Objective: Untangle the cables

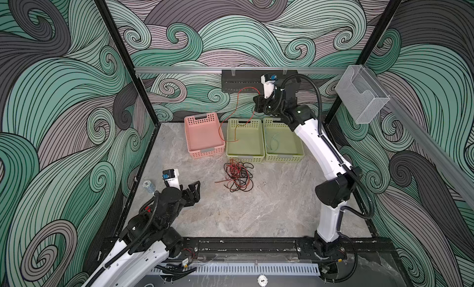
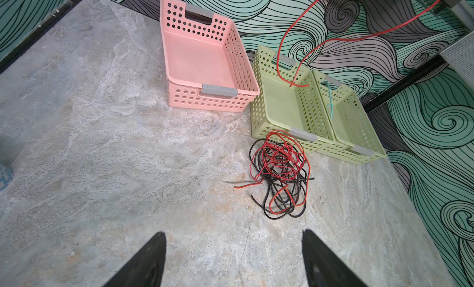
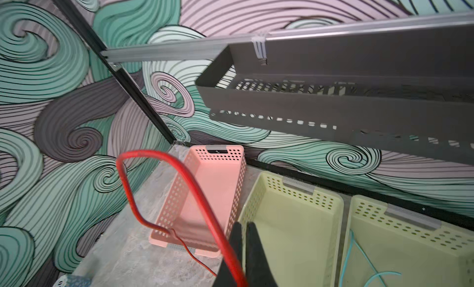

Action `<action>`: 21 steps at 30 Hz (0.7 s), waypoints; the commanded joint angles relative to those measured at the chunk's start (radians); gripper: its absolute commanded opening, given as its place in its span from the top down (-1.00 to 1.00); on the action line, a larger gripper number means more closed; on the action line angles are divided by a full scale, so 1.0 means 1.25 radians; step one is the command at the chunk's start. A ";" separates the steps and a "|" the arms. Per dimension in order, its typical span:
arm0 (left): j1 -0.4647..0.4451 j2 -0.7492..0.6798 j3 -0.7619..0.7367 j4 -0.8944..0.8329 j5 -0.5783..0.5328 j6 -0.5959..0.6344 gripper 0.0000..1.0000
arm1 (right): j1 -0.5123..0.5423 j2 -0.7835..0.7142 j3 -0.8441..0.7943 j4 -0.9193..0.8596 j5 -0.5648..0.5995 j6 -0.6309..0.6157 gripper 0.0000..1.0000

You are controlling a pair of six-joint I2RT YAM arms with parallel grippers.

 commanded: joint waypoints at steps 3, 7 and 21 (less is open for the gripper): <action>0.006 0.003 0.014 -0.024 0.009 -0.012 -0.60 | -0.020 0.021 -0.042 0.000 0.057 0.002 1.00; 0.005 0.014 0.011 -0.010 0.017 -0.010 -0.60 | -0.020 0.031 -0.105 0.009 0.091 0.004 1.00; 0.006 0.071 0.001 0.025 0.053 -0.011 -0.61 | 0.031 0.156 -0.061 -0.134 0.170 -0.034 0.13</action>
